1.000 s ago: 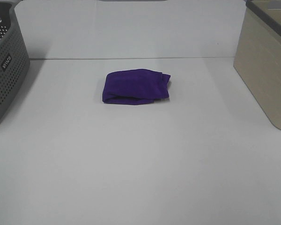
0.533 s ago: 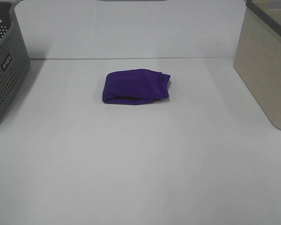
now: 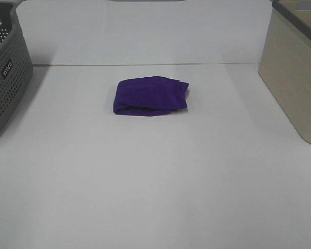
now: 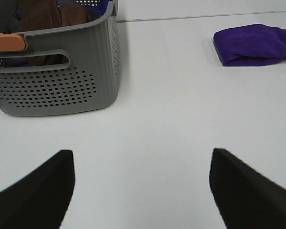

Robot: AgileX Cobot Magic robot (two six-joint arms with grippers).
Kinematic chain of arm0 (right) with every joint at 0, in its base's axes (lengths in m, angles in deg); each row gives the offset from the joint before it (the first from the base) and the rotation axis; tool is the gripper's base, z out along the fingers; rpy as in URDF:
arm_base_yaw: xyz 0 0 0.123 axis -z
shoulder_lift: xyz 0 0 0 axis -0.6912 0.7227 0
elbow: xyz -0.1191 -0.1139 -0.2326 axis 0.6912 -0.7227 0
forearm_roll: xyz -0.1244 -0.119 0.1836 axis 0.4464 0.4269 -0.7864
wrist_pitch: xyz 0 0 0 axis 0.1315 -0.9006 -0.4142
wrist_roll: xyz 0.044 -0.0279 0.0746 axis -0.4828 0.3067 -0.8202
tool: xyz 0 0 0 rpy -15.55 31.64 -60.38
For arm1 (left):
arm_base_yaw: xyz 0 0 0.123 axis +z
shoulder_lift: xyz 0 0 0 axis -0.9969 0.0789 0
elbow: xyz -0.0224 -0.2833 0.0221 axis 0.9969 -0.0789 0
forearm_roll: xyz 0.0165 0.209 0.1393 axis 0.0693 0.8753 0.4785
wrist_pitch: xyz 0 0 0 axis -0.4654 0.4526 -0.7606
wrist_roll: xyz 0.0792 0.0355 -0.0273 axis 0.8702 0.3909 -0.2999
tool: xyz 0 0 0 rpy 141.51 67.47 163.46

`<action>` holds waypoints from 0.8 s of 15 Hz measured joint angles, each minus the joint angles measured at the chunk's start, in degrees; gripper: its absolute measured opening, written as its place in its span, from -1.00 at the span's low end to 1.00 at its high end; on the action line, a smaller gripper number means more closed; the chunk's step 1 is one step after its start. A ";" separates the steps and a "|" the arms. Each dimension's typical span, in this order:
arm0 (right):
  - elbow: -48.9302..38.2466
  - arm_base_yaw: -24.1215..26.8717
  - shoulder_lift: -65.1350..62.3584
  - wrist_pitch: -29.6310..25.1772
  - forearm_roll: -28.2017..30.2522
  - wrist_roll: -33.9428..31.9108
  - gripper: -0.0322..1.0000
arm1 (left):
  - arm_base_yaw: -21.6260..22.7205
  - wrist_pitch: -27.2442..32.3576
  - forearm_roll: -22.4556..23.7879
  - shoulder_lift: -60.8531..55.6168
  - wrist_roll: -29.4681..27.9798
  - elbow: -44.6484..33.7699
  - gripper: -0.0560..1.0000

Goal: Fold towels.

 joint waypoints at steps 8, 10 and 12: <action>0.00 0.00 0.00 0.00 0.00 0.00 0.61 | -1.15 0.00 0.00 0.00 0.00 0.00 0.46; 0.00 0.00 0.00 0.00 0.00 0.00 0.61 | -1.72 0.00 -0.06 0.00 0.00 0.00 0.46; 0.00 0.00 0.00 0.00 0.00 0.00 0.61 | -3.21 0.00 -0.17 0.00 0.00 0.00 0.46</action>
